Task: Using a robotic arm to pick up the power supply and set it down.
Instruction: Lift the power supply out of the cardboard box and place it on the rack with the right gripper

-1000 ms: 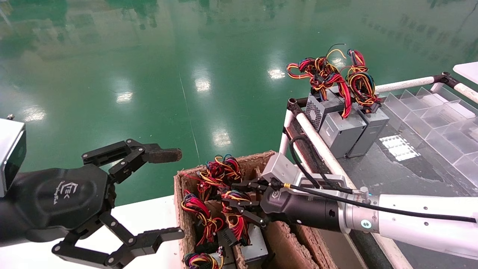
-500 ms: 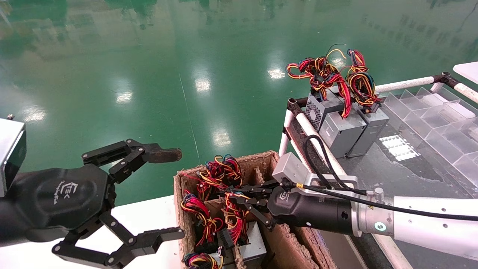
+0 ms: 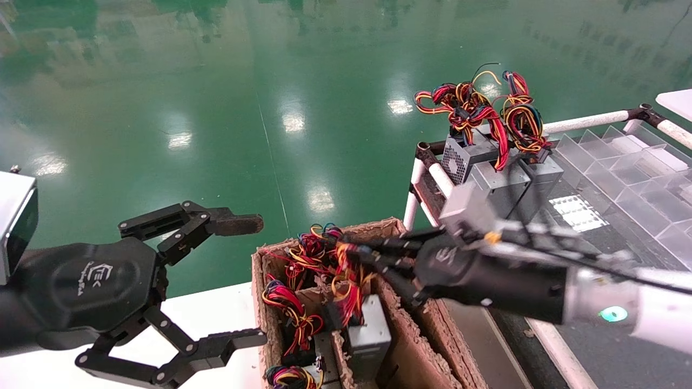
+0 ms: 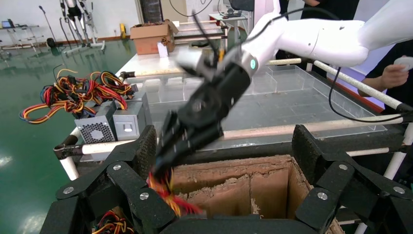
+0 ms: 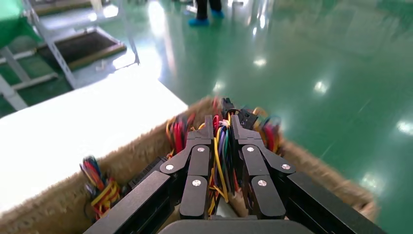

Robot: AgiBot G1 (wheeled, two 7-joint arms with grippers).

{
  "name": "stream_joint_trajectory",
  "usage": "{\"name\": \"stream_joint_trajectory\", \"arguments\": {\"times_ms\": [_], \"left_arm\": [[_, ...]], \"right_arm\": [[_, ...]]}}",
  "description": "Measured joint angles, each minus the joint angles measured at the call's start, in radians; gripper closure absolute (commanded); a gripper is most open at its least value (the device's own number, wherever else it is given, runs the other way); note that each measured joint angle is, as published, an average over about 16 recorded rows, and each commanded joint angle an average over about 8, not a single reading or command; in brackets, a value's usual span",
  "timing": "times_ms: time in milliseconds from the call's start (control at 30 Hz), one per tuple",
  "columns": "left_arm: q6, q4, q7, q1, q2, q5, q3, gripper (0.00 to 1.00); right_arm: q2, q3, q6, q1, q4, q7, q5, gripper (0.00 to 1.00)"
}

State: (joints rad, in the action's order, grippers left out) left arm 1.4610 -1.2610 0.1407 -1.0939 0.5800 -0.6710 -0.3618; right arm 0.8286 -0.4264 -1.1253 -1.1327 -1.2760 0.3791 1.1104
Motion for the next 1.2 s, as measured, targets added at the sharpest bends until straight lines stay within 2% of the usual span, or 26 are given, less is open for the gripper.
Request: {"name": "stream_joint_trajectory", "arguments": {"times_ms": [267,533,933,1200], "left_arm": [[0.0,0.0,0.0,0.0,0.0,0.0,0.0,0.0],[0.0,0.0,0.0,0.0,0.0,0.0,0.0,0.0],[0.0,0.0,0.0,0.0,0.0,0.0,0.0,0.0],[0.0,0.0,0.0,0.0,0.0,0.0,0.0,0.0]], "right_arm": [[-0.066,0.085,-0.046,-0.063,0.036,0.002,-0.114,1.0],[-0.111,0.15,-0.088,-0.161,0.15,-0.026,-0.178,1.0],[-0.172,0.193,-0.129,-0.28,0.38,-0.14,-0.161,1.0],[-0.215,0.195,-0.186,-0.342,0.557,-0.217,-0.132,1.0]]}}
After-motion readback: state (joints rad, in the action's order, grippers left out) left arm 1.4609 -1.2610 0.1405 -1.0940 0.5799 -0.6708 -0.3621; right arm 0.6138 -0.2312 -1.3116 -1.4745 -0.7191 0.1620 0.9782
